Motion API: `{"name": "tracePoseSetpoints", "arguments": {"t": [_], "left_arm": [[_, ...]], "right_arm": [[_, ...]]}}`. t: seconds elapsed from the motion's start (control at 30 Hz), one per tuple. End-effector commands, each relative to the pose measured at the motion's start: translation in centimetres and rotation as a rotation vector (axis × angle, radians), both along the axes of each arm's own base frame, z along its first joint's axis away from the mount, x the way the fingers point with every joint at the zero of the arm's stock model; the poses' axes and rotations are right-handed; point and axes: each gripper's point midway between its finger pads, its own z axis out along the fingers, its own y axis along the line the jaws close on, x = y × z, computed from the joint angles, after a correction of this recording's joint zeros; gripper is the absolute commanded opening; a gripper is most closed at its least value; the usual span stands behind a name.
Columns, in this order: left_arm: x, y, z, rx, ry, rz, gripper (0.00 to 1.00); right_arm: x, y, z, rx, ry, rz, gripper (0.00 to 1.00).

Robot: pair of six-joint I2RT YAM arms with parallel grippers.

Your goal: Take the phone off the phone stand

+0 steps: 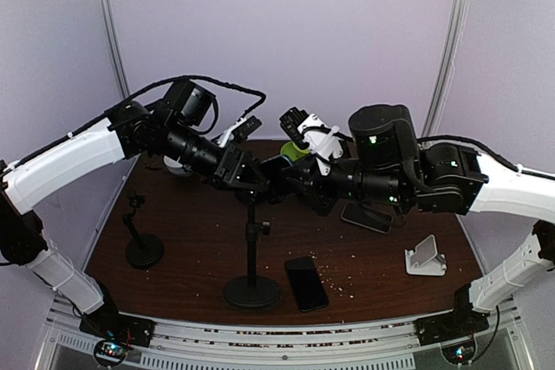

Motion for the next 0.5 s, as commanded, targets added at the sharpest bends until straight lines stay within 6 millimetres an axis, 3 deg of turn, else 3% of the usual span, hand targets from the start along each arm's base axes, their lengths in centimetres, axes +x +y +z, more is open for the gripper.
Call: {"name": "tracePoseSetpoints", "arguments": {"t": [0.0, 0.47], "left_arm": [[3.8, 1.0, 4.6, -0.165, -0.07, 0.133, 0.0], [4.7, 1.4, 2.3, -0.109, -0.053, 0.148, 0.0]], "right_arm": [[-2.2, -0.9, 2.1, 0.056, 0.015, 0.071, 0.0], [-2.4, -1.2, 3.6, 0.066, 0.002, 0.078, 0.0]]}}
